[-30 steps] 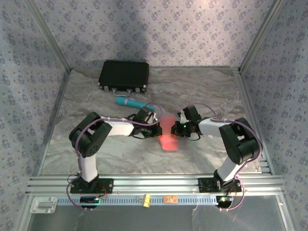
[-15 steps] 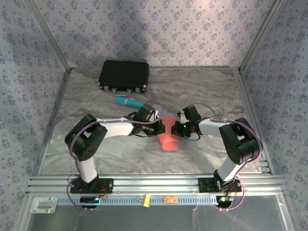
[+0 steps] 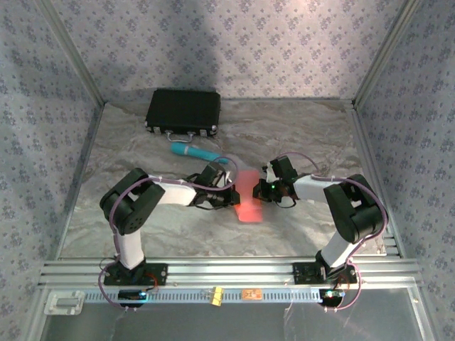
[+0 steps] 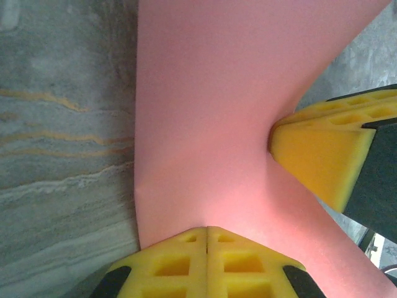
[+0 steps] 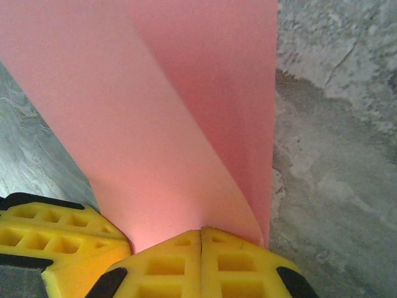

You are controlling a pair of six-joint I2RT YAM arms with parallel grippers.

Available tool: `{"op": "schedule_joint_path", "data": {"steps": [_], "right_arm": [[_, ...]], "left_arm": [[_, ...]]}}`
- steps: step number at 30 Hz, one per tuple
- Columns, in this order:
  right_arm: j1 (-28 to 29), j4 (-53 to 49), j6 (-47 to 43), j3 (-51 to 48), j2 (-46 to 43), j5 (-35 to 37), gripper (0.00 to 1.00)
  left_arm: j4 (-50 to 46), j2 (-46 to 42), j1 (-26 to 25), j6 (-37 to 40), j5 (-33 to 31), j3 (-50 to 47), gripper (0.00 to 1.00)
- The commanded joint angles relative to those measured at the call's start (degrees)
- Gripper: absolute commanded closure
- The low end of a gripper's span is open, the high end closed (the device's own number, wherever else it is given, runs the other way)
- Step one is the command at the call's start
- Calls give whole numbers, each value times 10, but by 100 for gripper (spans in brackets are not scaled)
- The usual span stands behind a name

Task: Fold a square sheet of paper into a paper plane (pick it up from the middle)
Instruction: First fold the square sheet of paper in half at the center of the table.

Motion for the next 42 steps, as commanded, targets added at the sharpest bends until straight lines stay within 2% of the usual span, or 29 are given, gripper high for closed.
{"op": "schedule_joint_path", "data": {"steps": [1, 6, 12, 20, 28, 35, 42], "right_arm": [[4, -75, 7, -30, 26, 71, 100], [4, -81, 7, -27, 25, 73, 100], [4, -84, 8, -26, 26, 78, 100], [4, -86, 6, -25, 30, 78, 100], [5, -88, 6, -27, 27, 80, 100], [5, -89, 7, -28, 23, 82, 100], [5, -90, 7, -31, 17, 82, 100]], "left_arm": [[-49, -7, -3, 19, -23, -7, 100], [-74, -39, -9, -2, -12, 26, 100], [-37, -53, -17, -35, 6, 28, 100], [-22, -15, -17, -37, 28, 1, 100], [-72, -6, -19, 8, -14, -32, 100], [-86, -53, -22, 8, -17, -17, 99], [-52, -89, -23, -24, 15, -4, 97]]}}
